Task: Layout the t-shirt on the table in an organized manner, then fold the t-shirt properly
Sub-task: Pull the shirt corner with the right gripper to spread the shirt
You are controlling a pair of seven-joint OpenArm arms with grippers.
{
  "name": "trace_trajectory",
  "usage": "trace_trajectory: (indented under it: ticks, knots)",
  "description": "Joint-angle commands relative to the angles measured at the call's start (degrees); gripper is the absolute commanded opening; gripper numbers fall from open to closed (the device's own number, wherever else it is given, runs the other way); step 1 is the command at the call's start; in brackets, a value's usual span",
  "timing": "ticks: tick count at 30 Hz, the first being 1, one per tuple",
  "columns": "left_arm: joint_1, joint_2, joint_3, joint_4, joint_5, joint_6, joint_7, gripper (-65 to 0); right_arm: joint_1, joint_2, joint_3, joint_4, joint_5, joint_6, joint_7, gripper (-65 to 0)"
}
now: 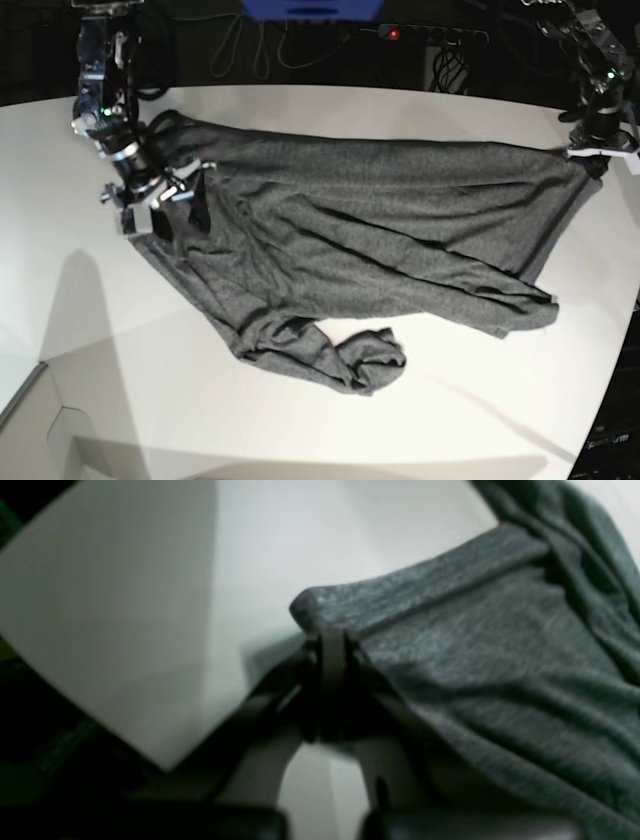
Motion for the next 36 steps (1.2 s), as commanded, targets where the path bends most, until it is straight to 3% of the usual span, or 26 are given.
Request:
trace_trajectory:
  ticks: [1, 8, 13, 22, 26, 31, 36]
  knots:
    - [0.2, -0.9, -0.6, 0.9, -0.7, -0.2, -1.5, -65.0, 1.5, 1.4, 0.2, 0.6, 0.8, 0.2, 1.6, -27.7]
    - [1.7, -1.3, -1.6, 0.9, -0.7, -0.2, -1.5, -65.0, 15.5, 3.2, 0.2, -14.1, 0.8, 0.2, -3.5, -28.2]
    - [2.5, -1.3, -1.6, 0.9, -0.7, -0.2, -1.7, -65.0, 21.3, 3.4, 0.2, -23.5, 0.8, 0.2, -3.5, -33.6]
    - [2.5, -1.0, -1.7, 0.9, -0.7, -0.2, -1.7, -65.0, 25.0, 5.8, -0.1, -32.0, 0.7, 0.2, -3.5, -28.5]
    - [2.5, -1.0, -1.7, 0.9, -0.7, -0.2, -1.7, -65.0, 27.5, 6.0, -0.2, -35.6, 0.7, 0.2, -3.5, -38.5]
    - [4.1, -0.9, -1.7, 0.8, -0.7, -0.2, -1.7, -65.0, 32.4, 7.1, -0.1, -41.9, 0.7, 0.0, -3.4, -65.0]
    - [5.2, -0.1, -1.7, 0.8, -2.1, -0.2, -1.8, -65.0, 36.9, 8.7, 0.2, -46.4, 0.7, -0.2, -3.3, -65.0]
